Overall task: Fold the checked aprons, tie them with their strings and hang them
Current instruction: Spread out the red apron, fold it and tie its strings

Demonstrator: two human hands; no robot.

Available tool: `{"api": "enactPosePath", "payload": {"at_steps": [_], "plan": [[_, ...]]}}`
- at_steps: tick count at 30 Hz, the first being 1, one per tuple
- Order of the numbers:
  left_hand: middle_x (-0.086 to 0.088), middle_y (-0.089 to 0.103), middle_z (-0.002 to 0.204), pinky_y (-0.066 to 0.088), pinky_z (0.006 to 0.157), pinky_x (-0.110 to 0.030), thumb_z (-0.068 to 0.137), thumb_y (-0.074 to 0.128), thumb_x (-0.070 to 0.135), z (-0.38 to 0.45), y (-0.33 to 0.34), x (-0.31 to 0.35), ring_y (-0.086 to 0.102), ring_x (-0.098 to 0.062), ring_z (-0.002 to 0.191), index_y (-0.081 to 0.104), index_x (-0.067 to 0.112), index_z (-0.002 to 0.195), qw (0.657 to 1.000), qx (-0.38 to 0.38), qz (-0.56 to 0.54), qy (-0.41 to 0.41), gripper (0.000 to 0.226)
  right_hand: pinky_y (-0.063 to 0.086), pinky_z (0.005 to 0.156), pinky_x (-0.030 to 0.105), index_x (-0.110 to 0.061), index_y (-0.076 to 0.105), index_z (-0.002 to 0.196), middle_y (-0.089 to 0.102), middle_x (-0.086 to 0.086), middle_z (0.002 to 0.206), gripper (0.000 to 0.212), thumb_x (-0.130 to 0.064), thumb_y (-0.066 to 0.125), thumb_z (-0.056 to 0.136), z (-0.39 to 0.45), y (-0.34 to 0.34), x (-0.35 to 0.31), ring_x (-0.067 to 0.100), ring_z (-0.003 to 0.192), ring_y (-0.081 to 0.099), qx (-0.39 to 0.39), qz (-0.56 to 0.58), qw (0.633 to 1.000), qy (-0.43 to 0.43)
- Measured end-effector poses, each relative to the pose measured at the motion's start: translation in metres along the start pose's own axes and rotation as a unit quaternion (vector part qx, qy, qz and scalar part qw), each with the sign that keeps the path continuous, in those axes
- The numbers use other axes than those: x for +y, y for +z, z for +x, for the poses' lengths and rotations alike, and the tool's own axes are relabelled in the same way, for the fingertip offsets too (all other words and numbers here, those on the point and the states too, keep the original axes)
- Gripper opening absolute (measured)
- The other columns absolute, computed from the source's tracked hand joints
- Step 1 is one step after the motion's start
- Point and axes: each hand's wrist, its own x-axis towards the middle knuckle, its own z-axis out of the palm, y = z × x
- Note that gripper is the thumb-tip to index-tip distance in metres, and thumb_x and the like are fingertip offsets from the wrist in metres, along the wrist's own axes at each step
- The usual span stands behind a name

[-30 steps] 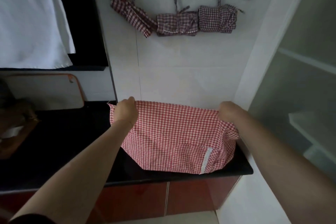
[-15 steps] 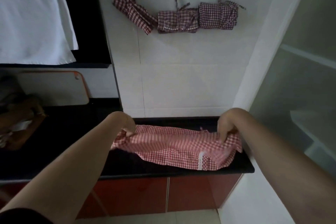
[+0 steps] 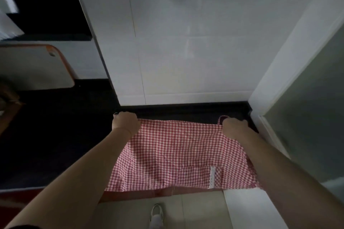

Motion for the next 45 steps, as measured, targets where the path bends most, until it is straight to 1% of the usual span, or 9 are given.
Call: {"api": "enactPosePath", "payload": {"at_steps": [3,6,10,13,18,25,29,34,45], "plan": [[-0.010,0.062,0.105,0.044,0.083,-0.036,0.098,0.036,0.016,0.036,0.021,0.005,0.053,-0.025,0.098,0.061,0.008,0.106,0.999,0.041,-0.017,0.012,0.027,0.020,0.115,0.050,-0.020,0.061,0.121,0.060,0.004,0.129,0.031,-0.021,0.040,0.098,0.025,0.009,-0.010,0.026,0.123,0.052,0.096,-0.029,0.995,0.002],[-0.012,0.057,0.116,0.042,0.095,-0.039,0.097,0.037,0.014,0.074,0.057,0.011,0.049,-0.027,0.109,0.055,0.009,0.114,0.998,0.019,-0.061,0.018,0.025,0.027,0.111,0.045,-0.018,0.061,0.120,0.064,0.005,0.122,0.030,-0.015,0.040,0.099,0.054,0.023,-0.027,0.026,0.118,0.055,0.093,-0.062,0.994,0.017],[-0.010,0.038,0.146,0.026,0.114,-0.057,0.094,0.051,0.032,0.127,0.118,0.021,0.033,-0.030,0.137,0.032,0.018,0.145,0.986,-0.137,-0.074,0.055,0.057,0.034,0.107,0.044,-0.018,0.060,0.126,0.063,0.006,0.128,0.035,-0.016,0.036,0.101,0.115,0.059,-0.048,0.025,0.118,0.057,-0.018,-0.055,0.998,0.022],[-0.015,0.021,0.156,0.027,0.114,-0.059,0.090,0.056,0.053,0.138,0.142,0.025,0.022,-0.035,0.143,0.021,0.021,0.152,0.981,-0.155,-0.073,0.088,0.078,0.042,0.106,0.039,-0.016,0.057,0.132,0.060,0.007,0.133,0.035,-0.021,0.039,0.102,0.135,0.071,-0.059,0.025,0.120,0.057,-0.036,-0.059,0.997,0.021],[-0.013,0.027,0.149,0.037,0.106,-0.055,0.088,0.054,0.054,0.147,0.155,0.024,0.027,-0.035,0.136,0.022,0.023,0.149,0.987,-0.130,-0.071,0.056,0.076,0.045,0.098,0.038,-0.020,0.056,0.126,0.065,0.004,0.119,0.029,-0.025,0.040,0.103,0.147,0.072,-0.071,0.022,0.109,0.061,-0.054,-0.054,0.997,0.014],[-0.008,0.051,0.123,0.043,0.097,-0.043,0.094,0.044,0.019,0.147,0.157,0.006,0.047,-0.027,0.114,0.045,0.014,0.126,0.996,-0.064,-0.065,-0.003,0.032,0.046,0.098,0.043,-0.020,0.055,0.119,0.065,0.004,0.109,0.025,-0.030,0.039,0.104,0.153,0.079,-0.083,0.023,0.101,0.062,-0.044,-0.020,0.999,-0.019],[-0.007,0.053,0.121,0.040,0.097,-0.039,0.093,0.043,0.023,0.149,0.159,0.006,0.046,-0.024,0.114,0.056,0.014,0.118,0.996,-0.070,-0.055,-0.019,0.030,0.046,0.096,0.041,-0.020,0.053,0.126,0.063,0.005,0.116,0.028,-0.029,0.039,0.103,0.152,0.075,-0.082,0.023,0.105,0.061,-0.055,-0.037,0.997,-0.033],[-0.006,0.055,0.117,0.034,0.103,-0.041,0.093,0.043,0.036,0.149,0.156,0.013,0.050,-0.024,0.110,0.060,0.017,0.116,0.997,-0.053,-0.027,0.041,0.034,0.045,0.093,0.031,-0.012,0.061,0.122,0.057,0.006,0.122,0.027,-0.022,0.052,0.098,0.140,0.078,-0.094,0.019,0.110,0.055,0.038,-0.028,0.993,-0.108],[-0.003,0.060,0.107,0.040,0.089,-0.035,0.096,0.037,0.017,0.166,0.163,-0.005,0.055,-0.021,0.098,0.068,0.015,0.102,0.997,-0.063,-0.030,0.023,0.031,0.051,0.088,0.036,-0.009,0.047,0.132,0.060,0.012,0.120,0.038,-0.008,0.056,0.095,0.159,0.069,-0.113,0.026,0.106,0.060,-0.003,0.049,0.999,0.010]]}}
